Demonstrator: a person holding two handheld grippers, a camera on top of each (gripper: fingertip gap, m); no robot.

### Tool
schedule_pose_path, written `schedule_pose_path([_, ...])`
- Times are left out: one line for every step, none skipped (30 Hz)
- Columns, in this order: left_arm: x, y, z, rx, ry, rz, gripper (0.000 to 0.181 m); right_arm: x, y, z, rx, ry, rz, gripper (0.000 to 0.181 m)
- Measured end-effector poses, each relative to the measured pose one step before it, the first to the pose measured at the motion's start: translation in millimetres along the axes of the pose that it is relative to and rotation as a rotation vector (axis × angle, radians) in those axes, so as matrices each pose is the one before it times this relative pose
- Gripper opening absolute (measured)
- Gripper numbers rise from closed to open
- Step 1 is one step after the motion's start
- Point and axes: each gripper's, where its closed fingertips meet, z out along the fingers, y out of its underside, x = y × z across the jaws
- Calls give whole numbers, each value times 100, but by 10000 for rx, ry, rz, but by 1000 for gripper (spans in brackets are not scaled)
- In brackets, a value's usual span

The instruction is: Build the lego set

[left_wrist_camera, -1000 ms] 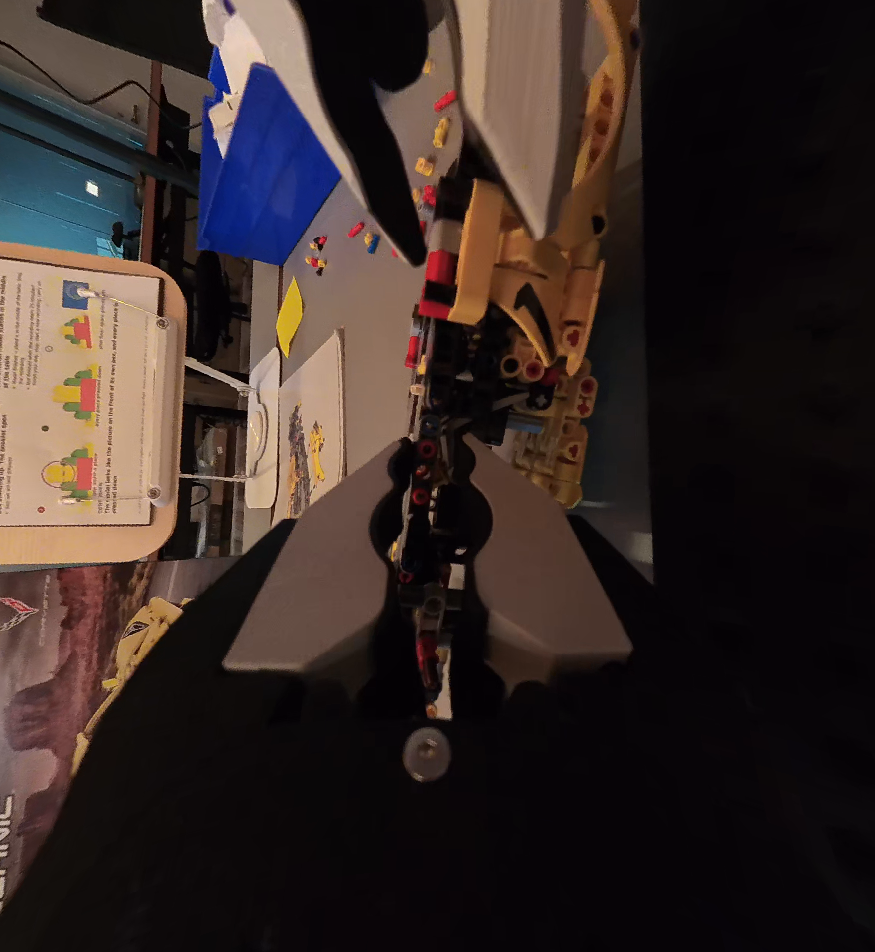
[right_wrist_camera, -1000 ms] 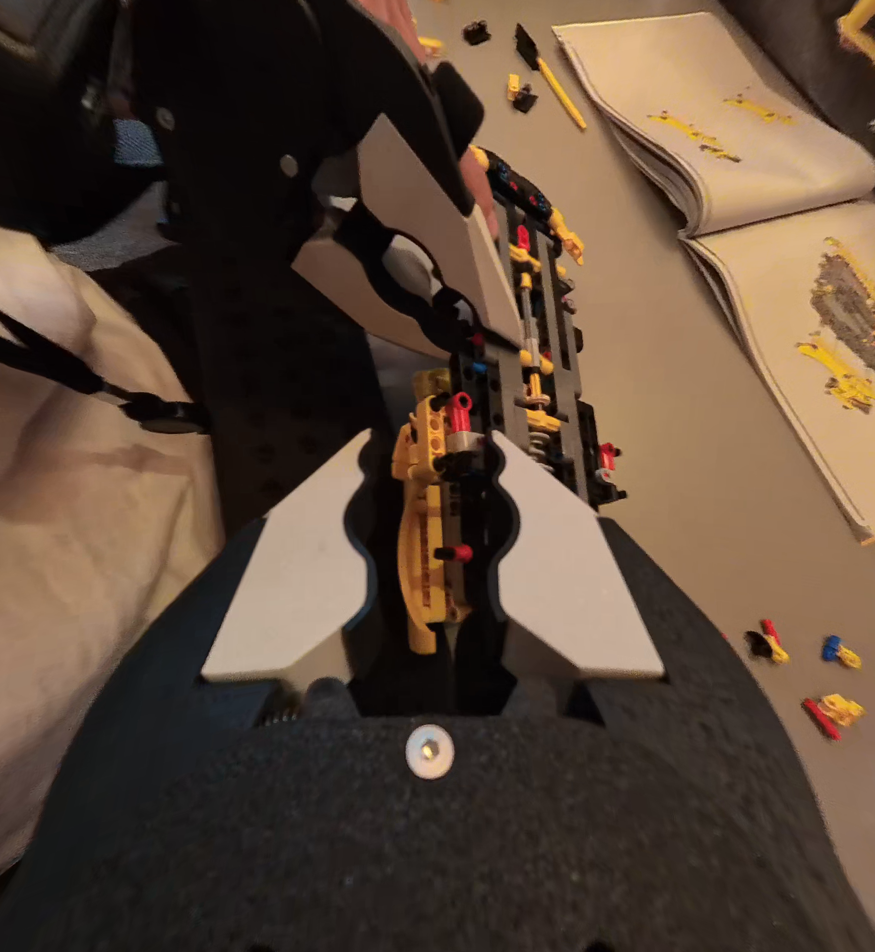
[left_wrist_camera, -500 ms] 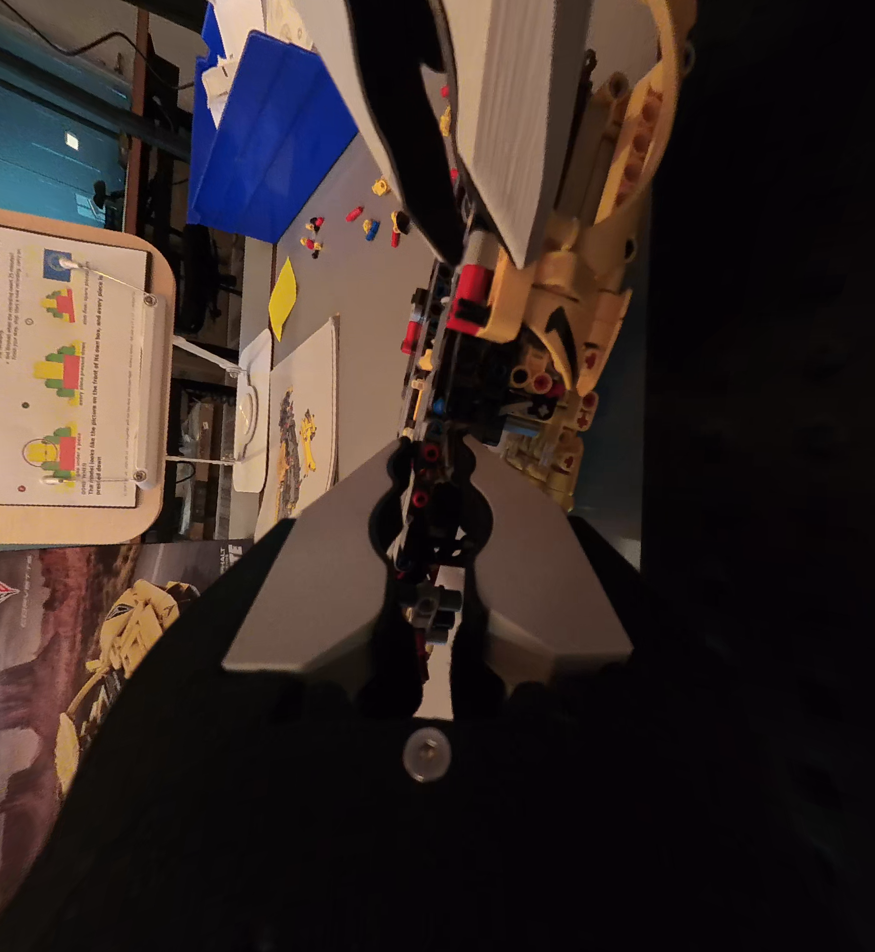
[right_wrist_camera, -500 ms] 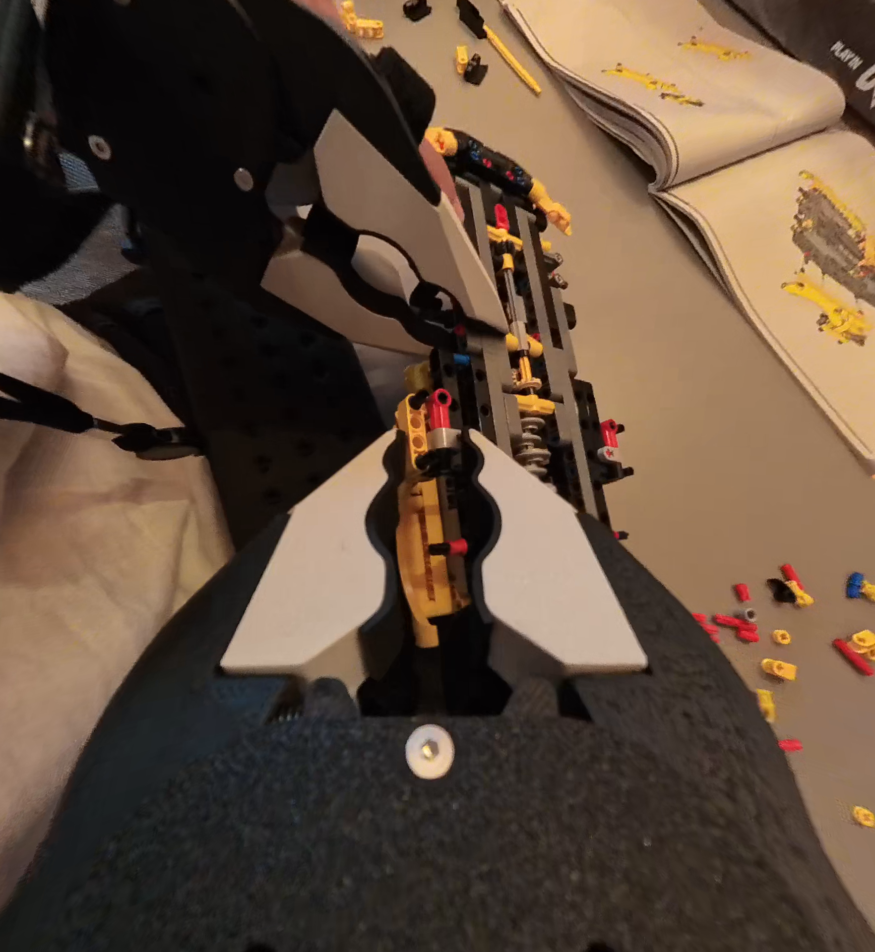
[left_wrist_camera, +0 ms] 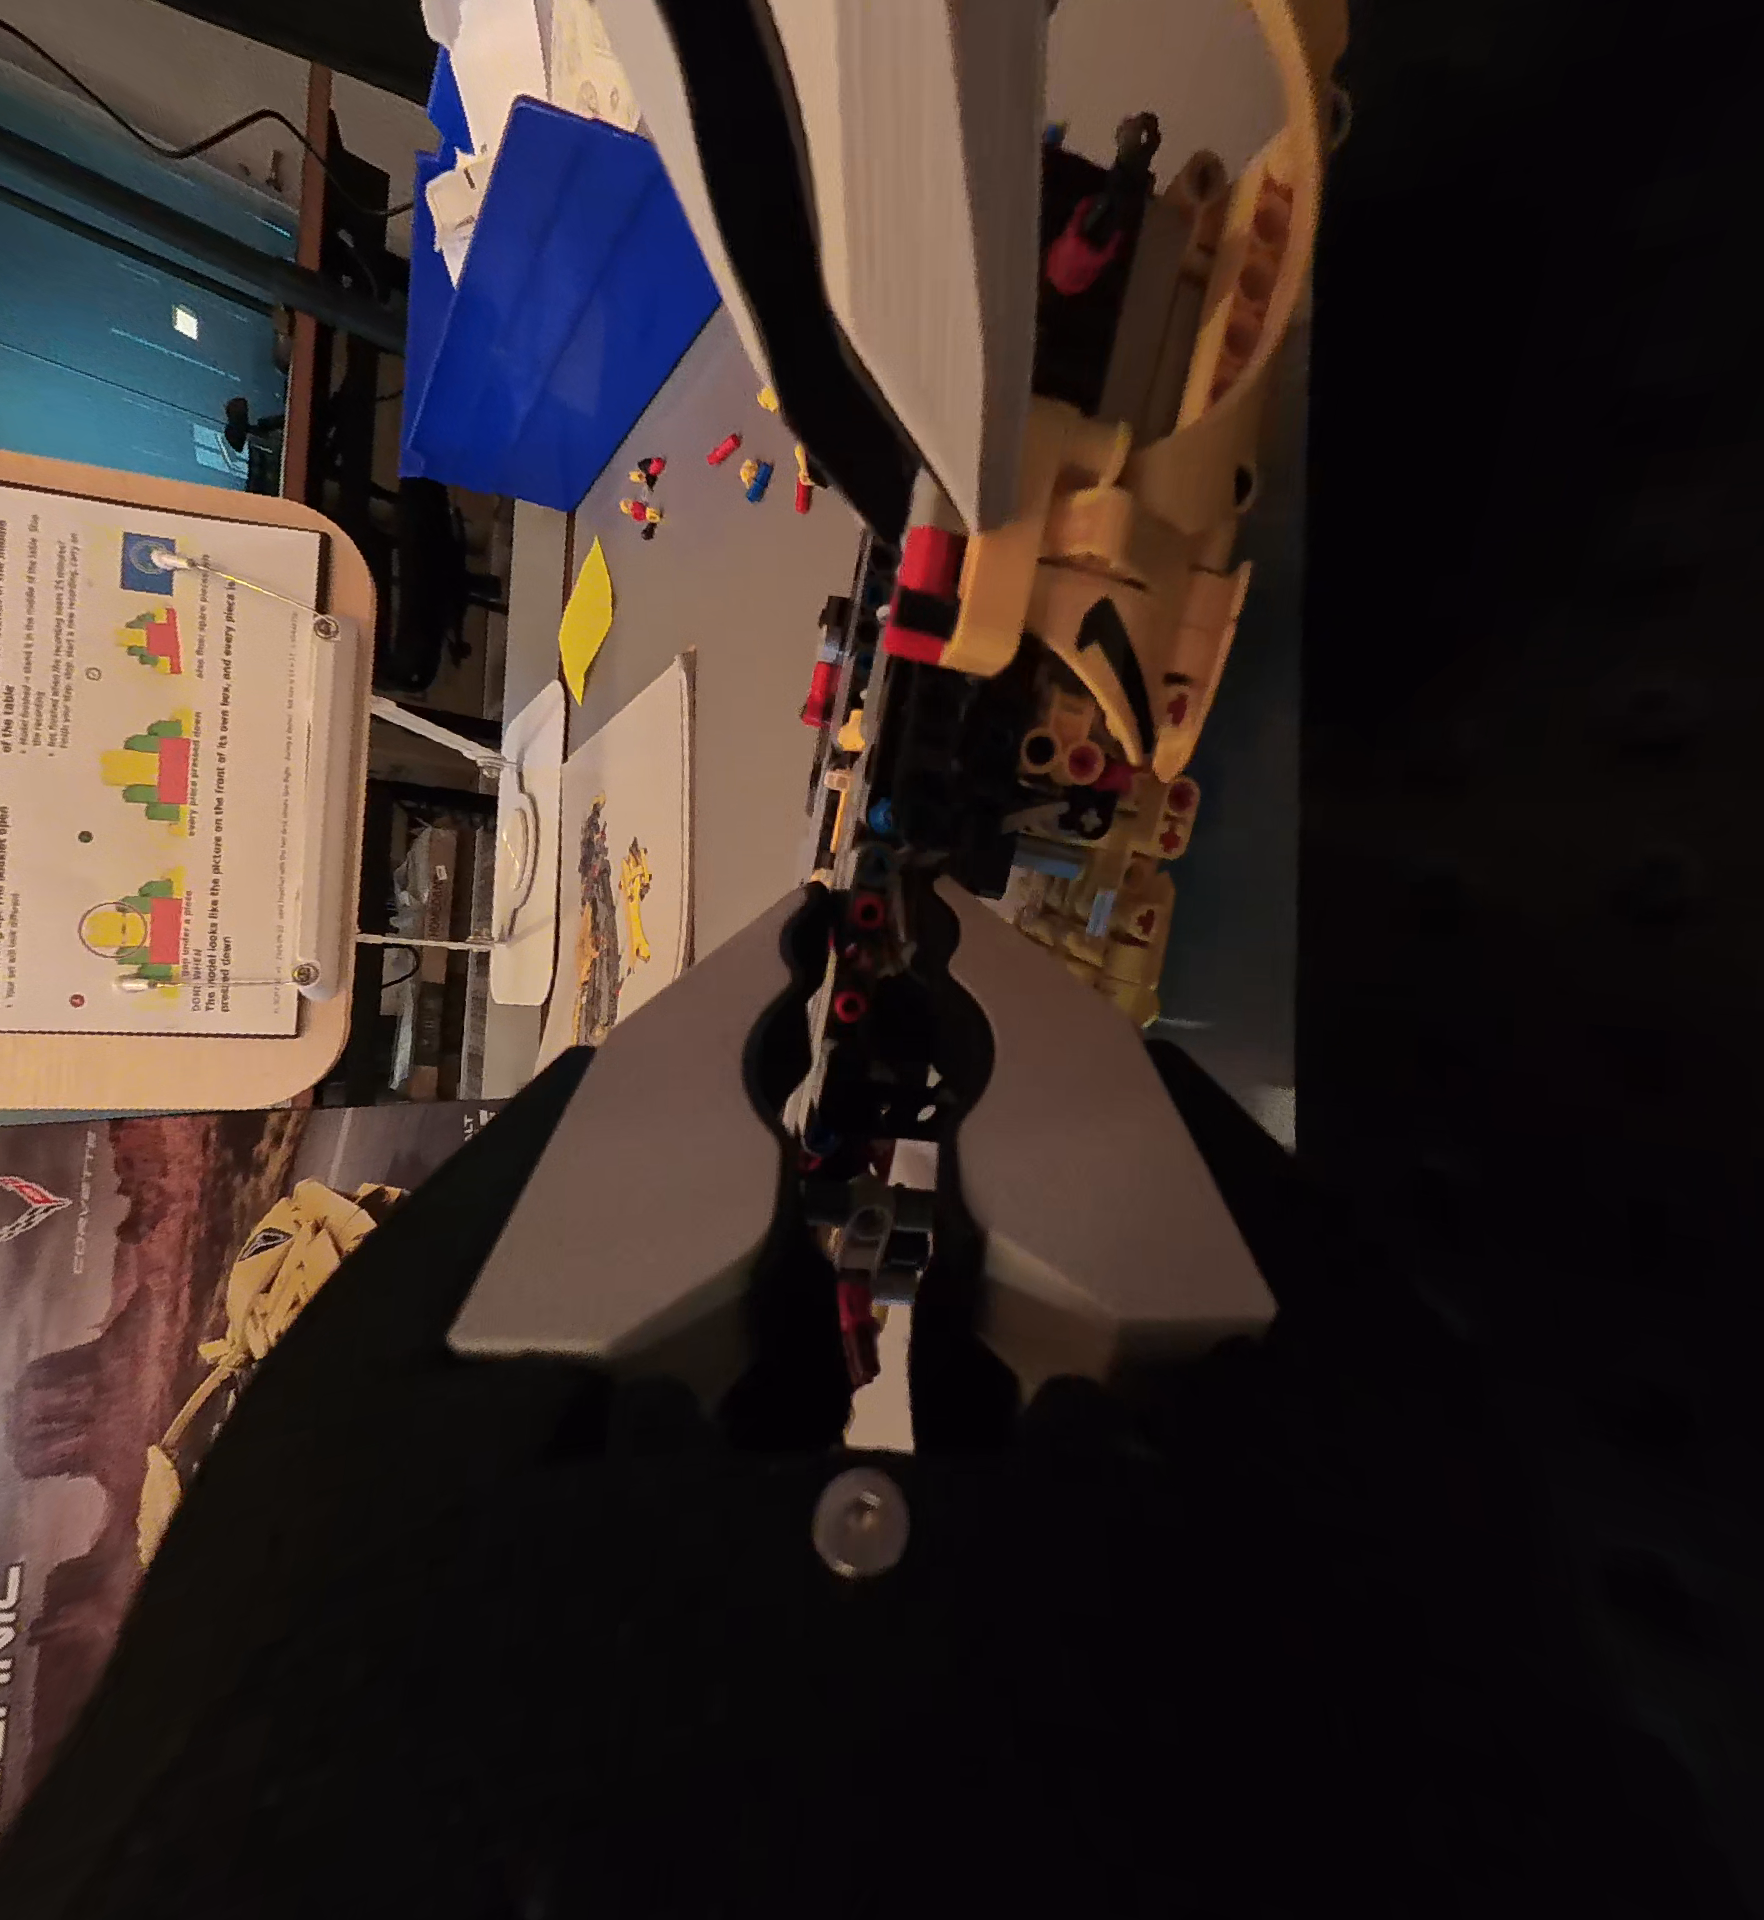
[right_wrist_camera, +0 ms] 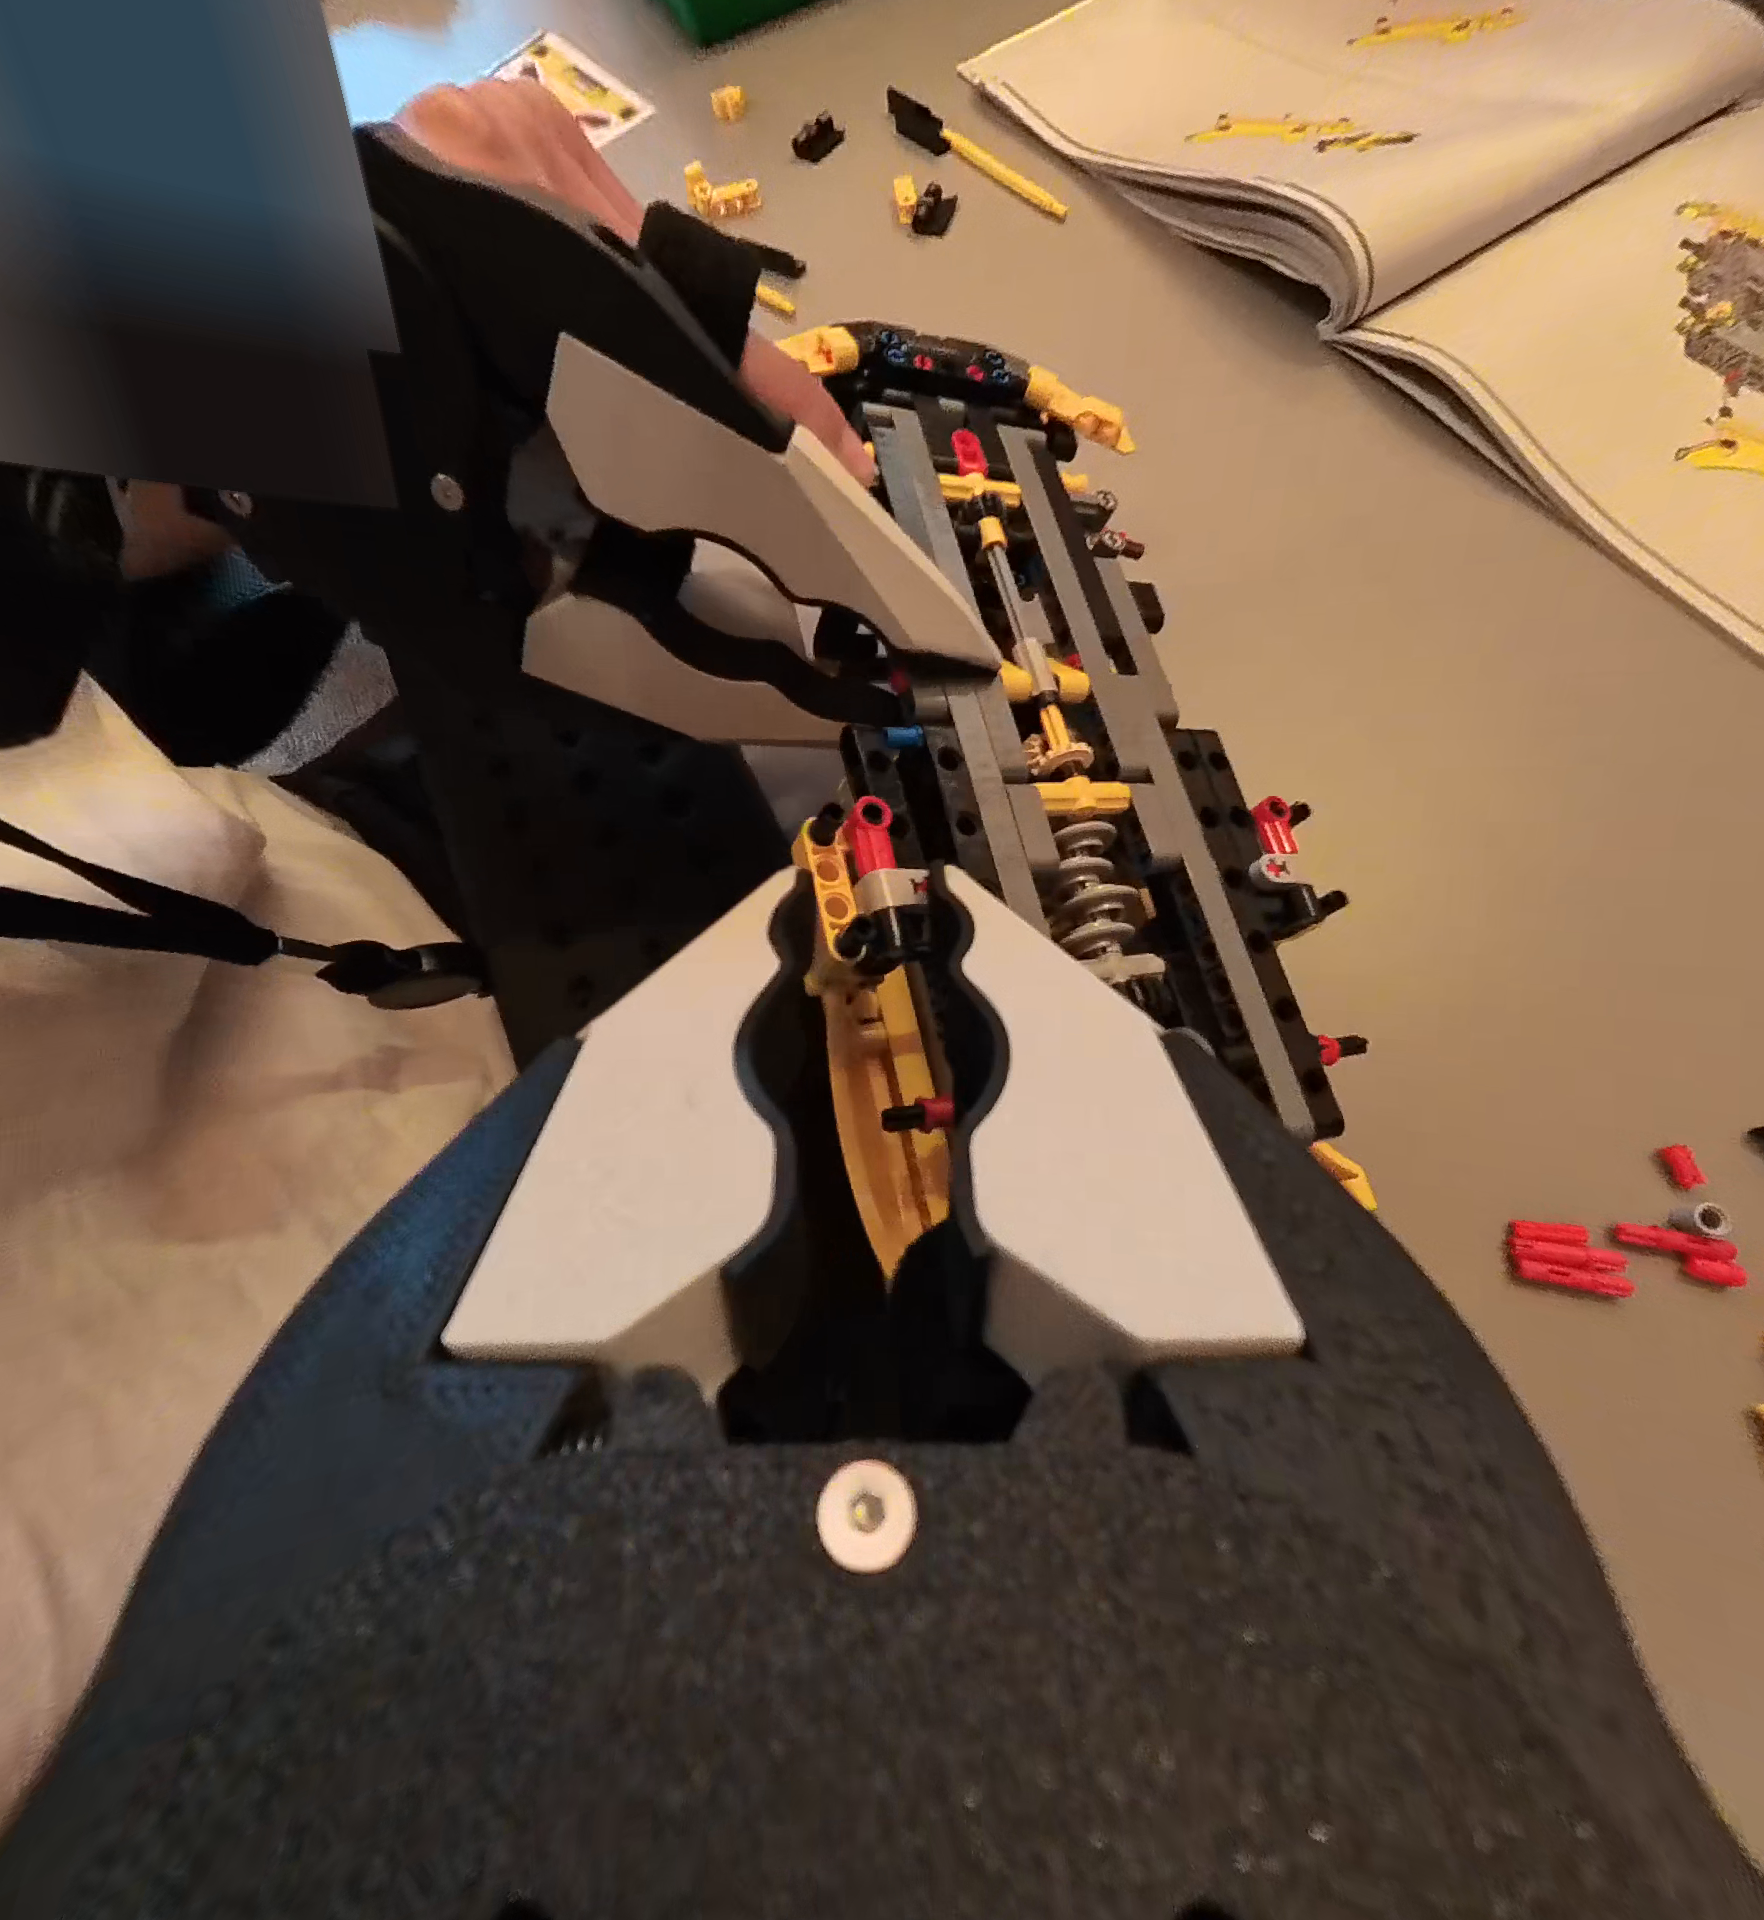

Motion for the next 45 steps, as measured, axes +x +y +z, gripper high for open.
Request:
schedule_pose_path([-20, 8, 14, 18, 10, -13, 15, 36, -102, -59, 131, 8, 15, 23])
schedule_pose_path([-22, 37, 16, -8, 9, -6, 16, -322, -143, -48, 143, -238, -43, 32])
schedule_pose_path([-21, 10, 6, 12, 14, 5, 16, -105, -59, -22, 63, -113, -35, 38])
schedule_pose_path([-1, -27, 12, 35, 15, 9, 16, 4, 62, -11, -58, -38, -92, 38])
schedule_pose_path([-13, -10, 10, 5, 7, 9, 16, -3, 11, -9, -46, -62, -115, 39])
schedule_pose_path([-22, 13, 23, -14, -1, 23, 16, 35, -46, -14, -45, -73, -98, 40])
schedule_pose_path([5, -10, 2, -2, 11, 20, 15, 254, -73, -41, -39, 38, -51, 47])
schedule_pose_path([-4, -12, 3, -3, 21, 0, 16, 287, -22, -58, -54, 8, -44, 51])
schedule_pose_path([-5, 2, 4, -4, 7, -2, 16, 316, 65, -67, -95, -36, 16, 50])
schedule_pose_path([-1, 18, 0, -1, -1, 5, 16, 248, 71, -74, -110, -69, 27, 49])
schedule_pose_path([2, 1, -2, -6, 13, -10, 16, 28, -17, -88, -70, -140, -53, 43])
schedule_pose_path([-1, 4, 2, -10, 16, -23, 16, -98, -155, -93, 2, -86, -186, 38])
schedule_pose_path([-6, 11, 12, -9, 4, -17, 16, -295, -164, -15, 4, -51, -349, 37])
schedule_pose_path([-11, 1, 7, -14, 0, -24, 16, -419, 86, 139, -171, -8, -471, 37])
schedule_pose_path([-15, 1, 8, -12, 4, -30, 16, -225, 362, 242, -356, 154, -459, 38])
schedule_pose_path([9, -47, -9, 4, 9, -27, 15, 30, 254, 228, -249, 335, -398, 38])
schedule_pose_path([-1, -11, 3, -24, -17, -18, 16, 241, -1, 2, -62, 490, -366, 31])
schedule_pose_path([1, -22, -1, -6, -12, -26, 15, 335, 97, -5, -129, 508, -386, 25])
schedule_pose_path([11, -25, 0, -6, -10, -16, 15, -20, 42, 17, -75, 235, -363, 25])
schedule_pose_path([29, -3, -17, -3, -15, 22, 15, -14, 12, 45, -71, 176, -159, 25])
schedule_pose_path([27, -14, -24, 2, -19, 46, 16, -60, 42, 42, -75, 48, -17, 25])
schedule_pose_path([18, -11, -16, 14, -41, 75, 15, -21, 1, 11, -38, -15, 117, 25])
schedule_pose_path([20, 1, -8, 15, -17, 29, 15, 4, 5, -26, -4, -45, 199, 25])
schedule_pose_path([26, -11, -31, 6, 33, -11, 15, -33, -128, -87, 128, -112, 265, 26])
schedule_pose_path([13, -62, -19, 16, 43, -6, 15, -92, -404, -195, 369, -258, 365, 28])
schedule_pose_path([21, -98, -21, 36, 38, -6, 15, 65, -553, -227, 432, -290, 603, 32])
schedule_pose_path([24, -89, 9, 20, 16, 9, 15, -115, -582, -122, 298, -506, 695, 39])
schedule_pose_path([14, -70, 10, 0, -5, 29, 15, 71, -398, 74, 86, -421, 728, 44])
schedule_pose_path([9, -41, 10, -13, -10, 28, 15, 260, -142, 235, -121, -310, 548, 49])
schedule_pose_path([8, -23, 3, -16, -6, 31, 15, 292, -24, 279, -234, -257, 319, 51])
schedule_pose_path([12, -7, -5, -5, -9, 13, 15, 224, 76, 327, -284, -219, 162, 57])
schedule_pose_path([23, -13, -2, -1, -6, 3, 15, 165, 238, 356, -412, -191, 22, 60])
schedule_pose_path([29, 3, -22, -13, -1, 15, 15, 157, 117, 311, -375, -148, -13, 63])
schedule_pose_path([13, -10, -15, -22, 2, 12, 15, 35, 85, 323, -288, -143, 37, 64])
schedule_pose_path([18, -25, -7, -11, 2, 5, 15, 80, 95, 351, -284, -97, -11, 63])
schedule_pose_path([24, -39, -12, -2, 1, 7, 15, 224, 105, 311, -286, 0, 8, 55])
schedule_pose_path([8, -28, 1, -4, 1, 9, 15, 59, 27, 218, -223, -123, 38, 53])
schedule_pose_path([10, -21, -6, -2, 4, -4, 15, -76, -165, 48, -97, -231, 99, 50])
schedule_pose_path([4, -3, 2, 5, 6, -15, 15, -8, -302, -75, 8, -191, 204, 47])
schedule_pose_path([6, 11, -7, 8, 8, -14, 15, 68, -158, -60, -48, -136, 162, 45])
schedule_pose_path([12, 0, -16, 8, 10, -22, 15, 75, 88, 57, -194, -86, 75, 44])
schedule_pose_path([19, -4, -15, 9, 7, -17, 15, 86, 395, 235, -385, -13, -46, 44])
schedule_pose_path([16, -37, -15, 12, 4, 3, 15, 215, 354, 305, -380, 144, -191, 44])
schedule_pose_path([29, -48, -15, 25, 12, 4, 15, 176, 173, 282, -242, 168, -214, 44])
schedule_pose_path([47, -90, -24, 30, 20, -8, 15, -43, 135, 258, -235, 7, -144, 40])
